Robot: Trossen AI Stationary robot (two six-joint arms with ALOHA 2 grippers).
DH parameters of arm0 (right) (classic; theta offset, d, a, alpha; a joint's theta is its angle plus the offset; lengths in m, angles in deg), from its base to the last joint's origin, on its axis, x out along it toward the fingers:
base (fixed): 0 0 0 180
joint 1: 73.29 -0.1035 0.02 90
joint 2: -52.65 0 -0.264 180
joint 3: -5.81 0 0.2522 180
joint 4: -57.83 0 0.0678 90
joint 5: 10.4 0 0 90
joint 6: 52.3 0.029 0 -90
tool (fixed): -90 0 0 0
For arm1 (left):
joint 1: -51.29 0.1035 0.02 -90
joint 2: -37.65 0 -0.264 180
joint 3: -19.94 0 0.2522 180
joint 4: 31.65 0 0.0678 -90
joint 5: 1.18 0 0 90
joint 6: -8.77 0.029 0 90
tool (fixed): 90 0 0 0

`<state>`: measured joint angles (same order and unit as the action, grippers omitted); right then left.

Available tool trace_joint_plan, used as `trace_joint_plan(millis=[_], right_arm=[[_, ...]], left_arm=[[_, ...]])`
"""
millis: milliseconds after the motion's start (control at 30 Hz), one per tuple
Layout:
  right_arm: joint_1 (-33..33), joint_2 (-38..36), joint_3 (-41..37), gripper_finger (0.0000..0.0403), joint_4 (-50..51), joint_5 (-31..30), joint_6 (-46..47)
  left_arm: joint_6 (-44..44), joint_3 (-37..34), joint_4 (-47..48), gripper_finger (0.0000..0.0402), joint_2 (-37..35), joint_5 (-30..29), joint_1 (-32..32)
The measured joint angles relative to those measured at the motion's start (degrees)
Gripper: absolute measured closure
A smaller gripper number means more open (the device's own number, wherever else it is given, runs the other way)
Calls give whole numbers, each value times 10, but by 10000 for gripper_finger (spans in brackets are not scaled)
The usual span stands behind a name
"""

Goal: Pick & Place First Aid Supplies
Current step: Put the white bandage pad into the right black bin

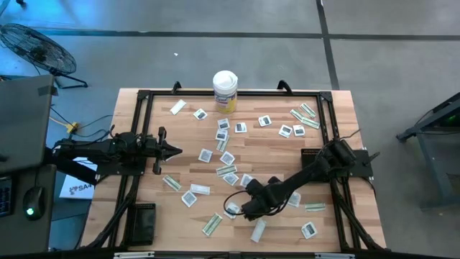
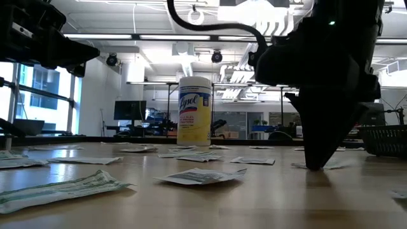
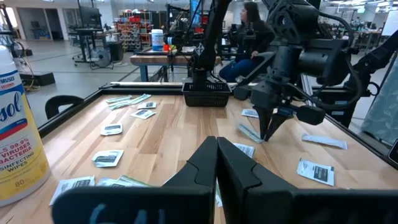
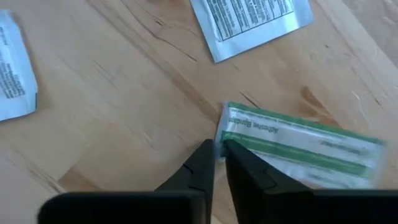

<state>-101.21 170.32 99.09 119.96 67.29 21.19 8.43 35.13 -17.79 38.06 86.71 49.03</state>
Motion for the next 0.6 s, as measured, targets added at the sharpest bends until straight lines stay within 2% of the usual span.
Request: trace_joint_plan(millis=[100, 200, 433, 600], right_arm=[[5, -4, -24, 397, -34, 22, 0], [7, -5, -43, 399, -58, 28, 2], [6, -12, -28, 401, -29, 11, -3], [2, -45, -21, 402, 13, -14, -19]], left_arm=[[0, 0, 0, 401, 0, 0, 0], [0, 0, 0, 401, 0, 0, 0], [0, 0, 0, 401, 0, 0, 0], [0, 0, 0, 401, 0, 0, 0]])
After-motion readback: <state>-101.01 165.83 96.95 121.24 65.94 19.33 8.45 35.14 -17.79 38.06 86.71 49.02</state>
